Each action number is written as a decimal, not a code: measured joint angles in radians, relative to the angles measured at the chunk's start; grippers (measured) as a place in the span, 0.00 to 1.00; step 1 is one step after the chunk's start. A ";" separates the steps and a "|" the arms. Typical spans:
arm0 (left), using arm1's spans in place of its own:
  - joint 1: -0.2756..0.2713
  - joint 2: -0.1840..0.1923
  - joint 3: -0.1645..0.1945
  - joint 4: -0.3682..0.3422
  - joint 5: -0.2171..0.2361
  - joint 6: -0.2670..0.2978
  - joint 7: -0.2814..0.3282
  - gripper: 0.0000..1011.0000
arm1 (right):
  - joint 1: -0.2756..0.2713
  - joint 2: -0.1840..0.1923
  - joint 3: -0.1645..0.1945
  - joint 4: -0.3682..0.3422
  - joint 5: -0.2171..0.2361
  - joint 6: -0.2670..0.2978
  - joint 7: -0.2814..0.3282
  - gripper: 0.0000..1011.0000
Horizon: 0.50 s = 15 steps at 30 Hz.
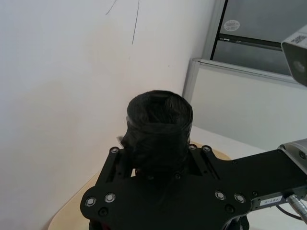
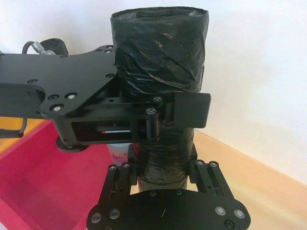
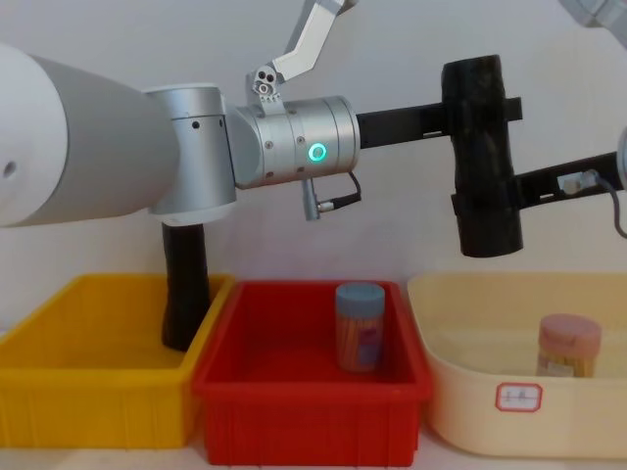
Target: Pick up the garbage bag with the one hand and transfer it to the other hand.
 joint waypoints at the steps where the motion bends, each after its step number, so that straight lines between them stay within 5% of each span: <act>1: 0.000 0.000 0.000 -0.001 0.000 0.000 0.000 0.42 | 0.000 0.000 0.000 0.000 0.000 0.000 0.000 0.55; 15: 0.001 0.000 -0.002 -0.003 0.000 0.001 0.001 0.85 | -0.004 -0.001 0.012 0.002 -0.001 -0.003 -0.005 0.55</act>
